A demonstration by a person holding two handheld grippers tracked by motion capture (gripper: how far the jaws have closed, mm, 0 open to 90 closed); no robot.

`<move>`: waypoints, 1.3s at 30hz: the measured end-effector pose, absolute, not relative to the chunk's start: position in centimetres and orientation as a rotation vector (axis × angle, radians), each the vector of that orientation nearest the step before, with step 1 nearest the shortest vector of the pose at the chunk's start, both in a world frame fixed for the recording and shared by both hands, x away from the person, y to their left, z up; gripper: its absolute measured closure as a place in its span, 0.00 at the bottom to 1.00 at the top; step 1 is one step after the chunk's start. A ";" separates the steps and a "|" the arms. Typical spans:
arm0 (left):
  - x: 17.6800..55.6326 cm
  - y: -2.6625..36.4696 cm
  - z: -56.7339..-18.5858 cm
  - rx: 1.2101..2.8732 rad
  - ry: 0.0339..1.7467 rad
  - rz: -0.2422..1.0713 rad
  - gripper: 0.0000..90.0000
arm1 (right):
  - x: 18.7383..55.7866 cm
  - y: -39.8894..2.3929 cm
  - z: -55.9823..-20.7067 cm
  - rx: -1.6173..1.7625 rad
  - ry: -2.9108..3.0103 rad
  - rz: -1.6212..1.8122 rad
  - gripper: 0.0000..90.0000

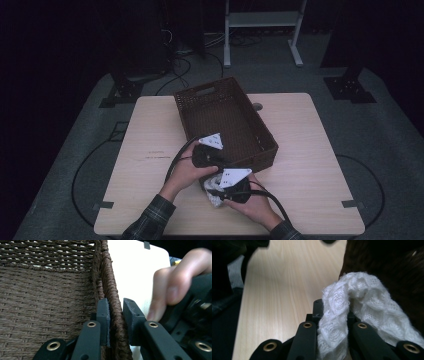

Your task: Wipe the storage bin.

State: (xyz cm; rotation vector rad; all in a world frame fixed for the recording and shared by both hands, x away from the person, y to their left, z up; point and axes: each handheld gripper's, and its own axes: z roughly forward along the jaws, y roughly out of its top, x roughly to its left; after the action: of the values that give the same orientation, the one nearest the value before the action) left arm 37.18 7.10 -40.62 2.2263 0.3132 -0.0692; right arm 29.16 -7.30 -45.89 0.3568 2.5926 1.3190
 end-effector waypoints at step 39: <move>37.2 7.1 -40.6 2.226 0.311 -0.073 0.84 | 27.3 -16.3 -44.6 0.603 2.579 1.233 0.87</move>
State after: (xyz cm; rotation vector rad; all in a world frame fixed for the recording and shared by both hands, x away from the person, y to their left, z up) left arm 37.22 7.12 -40.63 2.2263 0.3115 -0.0730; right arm 27.30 -16.31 -44.56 0.6028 2.5793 1.2326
